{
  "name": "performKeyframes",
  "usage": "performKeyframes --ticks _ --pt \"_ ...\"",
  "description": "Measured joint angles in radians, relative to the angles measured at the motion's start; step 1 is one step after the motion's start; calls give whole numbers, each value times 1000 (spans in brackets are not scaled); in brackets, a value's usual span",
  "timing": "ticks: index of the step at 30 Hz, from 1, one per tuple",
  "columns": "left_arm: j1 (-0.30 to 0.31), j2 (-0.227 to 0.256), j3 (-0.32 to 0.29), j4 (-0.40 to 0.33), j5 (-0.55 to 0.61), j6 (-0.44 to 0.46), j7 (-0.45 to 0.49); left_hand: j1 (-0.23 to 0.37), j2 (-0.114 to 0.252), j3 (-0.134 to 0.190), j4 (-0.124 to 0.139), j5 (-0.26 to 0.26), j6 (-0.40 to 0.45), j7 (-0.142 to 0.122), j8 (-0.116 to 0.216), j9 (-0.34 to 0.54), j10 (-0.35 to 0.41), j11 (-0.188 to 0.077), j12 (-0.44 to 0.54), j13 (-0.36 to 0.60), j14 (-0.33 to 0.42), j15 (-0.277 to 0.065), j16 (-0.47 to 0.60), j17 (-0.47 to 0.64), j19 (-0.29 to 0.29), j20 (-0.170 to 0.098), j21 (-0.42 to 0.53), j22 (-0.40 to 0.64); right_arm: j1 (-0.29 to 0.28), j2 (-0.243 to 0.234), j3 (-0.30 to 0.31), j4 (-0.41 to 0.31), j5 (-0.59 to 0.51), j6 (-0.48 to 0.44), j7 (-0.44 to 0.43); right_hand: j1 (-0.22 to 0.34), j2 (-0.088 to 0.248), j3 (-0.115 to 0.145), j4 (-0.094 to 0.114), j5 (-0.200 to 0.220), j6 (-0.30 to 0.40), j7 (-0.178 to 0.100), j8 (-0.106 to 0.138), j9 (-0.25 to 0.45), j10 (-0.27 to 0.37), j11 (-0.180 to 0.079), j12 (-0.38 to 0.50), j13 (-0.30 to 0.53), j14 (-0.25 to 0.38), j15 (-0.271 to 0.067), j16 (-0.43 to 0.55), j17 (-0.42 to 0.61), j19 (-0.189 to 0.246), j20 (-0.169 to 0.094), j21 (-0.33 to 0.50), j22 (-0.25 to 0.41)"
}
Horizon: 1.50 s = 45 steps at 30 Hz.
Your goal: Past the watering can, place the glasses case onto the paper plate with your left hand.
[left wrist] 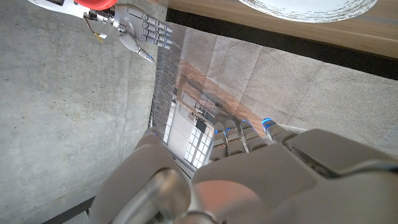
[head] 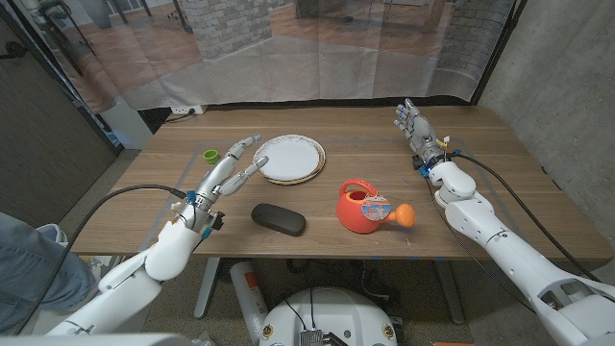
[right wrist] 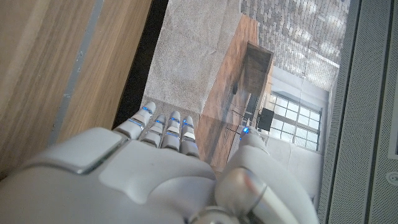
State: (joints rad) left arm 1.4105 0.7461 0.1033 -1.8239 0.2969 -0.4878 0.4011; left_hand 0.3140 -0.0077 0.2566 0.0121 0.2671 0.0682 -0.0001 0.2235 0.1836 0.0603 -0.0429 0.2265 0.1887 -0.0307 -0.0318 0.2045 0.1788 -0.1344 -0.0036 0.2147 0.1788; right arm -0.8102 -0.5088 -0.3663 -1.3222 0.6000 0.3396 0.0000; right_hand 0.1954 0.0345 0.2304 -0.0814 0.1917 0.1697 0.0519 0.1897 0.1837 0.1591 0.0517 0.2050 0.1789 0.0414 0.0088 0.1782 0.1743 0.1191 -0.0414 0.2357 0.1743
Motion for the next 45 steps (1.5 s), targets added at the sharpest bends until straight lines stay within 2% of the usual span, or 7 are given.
performKeyframes --ticks 11,19,24,25,35,36,45 --pt "18 23 -5 -31 59 25 26 15 4 2 -11 9 0 0 0 0 5 -5 0 0 1 1 0 0 0 0 0 0 6 3 0 8 -3 3 -1 0 0 0 0 0 0 0 0 0 0 0 0 0 0 0 0 0 0 0 0 0" --pt "43 47 -24 -61 76 40 28 34 0 5 -22 14 -2 -2 -5 0 11 0 0 0 12 2 0 0 16 17 0 0 8 6 -2 13 -4 4 -1 0 0 0 0 0 0 0 0 0 0 0 0 0 0 0 0 0 0 0 0 0" --pt "58 59 -37 -76 76 40 28 45 0 11 -28 20 -6 -6 -8 0 11 0 0 0 12 2 0 0 19 38 0 0 8 6 -2 13 -4 5 -2 0 0 0 0 0 0 0 0 0 0 0 0 0 0 0 0 0 0 0 0 0" --pt "59 60 -38 -78 101 77 26 46 -1 10 -31 20 -8 -8 -8 0 11 0 0 0 13 2 0 0 19 38 0 0 10 12 -5 18 -4 5 -3 0 0 0 0 0 0 0 0 0 0 0 0 0 0 0 0 0 0 0 0 0" --pt "93 84 -65 -114 115 98 19 78 -2 17 -49 20 -19 -11 -15 0 11 0 -5 0 19 9 0 0 25 43 0 0 12 15 -7 22 -5 9 -3 3 3 0 0 0 4 -4 0 0 4 -3 0 0 0 0 0 0 0 0 -7 0" --pt "99 86 -69 -120 133 127 6 82 -5 19 -50 20 -19 -11 -15 0 10 0 -5 0 19 8 0 0 25 43 0 0 13 18 -7 25 -5 10 -2 4 4 0 0 0 4 -4 0 0 4 -3 0 0 0 0 0 0 0 0 -7 0" --pt "136 97 -98 -159 155 172 -12 111 -6 24 -72 29 -19 -11 -15 5 7 -4 -5 0 19 8 -6 0 14 47 -8 0 14 20 -7 28 -5 17 0 4 4 0 0 0 4 -4 0 0 4 -3 0 0 4 4 0 0 0 0 -6 0"
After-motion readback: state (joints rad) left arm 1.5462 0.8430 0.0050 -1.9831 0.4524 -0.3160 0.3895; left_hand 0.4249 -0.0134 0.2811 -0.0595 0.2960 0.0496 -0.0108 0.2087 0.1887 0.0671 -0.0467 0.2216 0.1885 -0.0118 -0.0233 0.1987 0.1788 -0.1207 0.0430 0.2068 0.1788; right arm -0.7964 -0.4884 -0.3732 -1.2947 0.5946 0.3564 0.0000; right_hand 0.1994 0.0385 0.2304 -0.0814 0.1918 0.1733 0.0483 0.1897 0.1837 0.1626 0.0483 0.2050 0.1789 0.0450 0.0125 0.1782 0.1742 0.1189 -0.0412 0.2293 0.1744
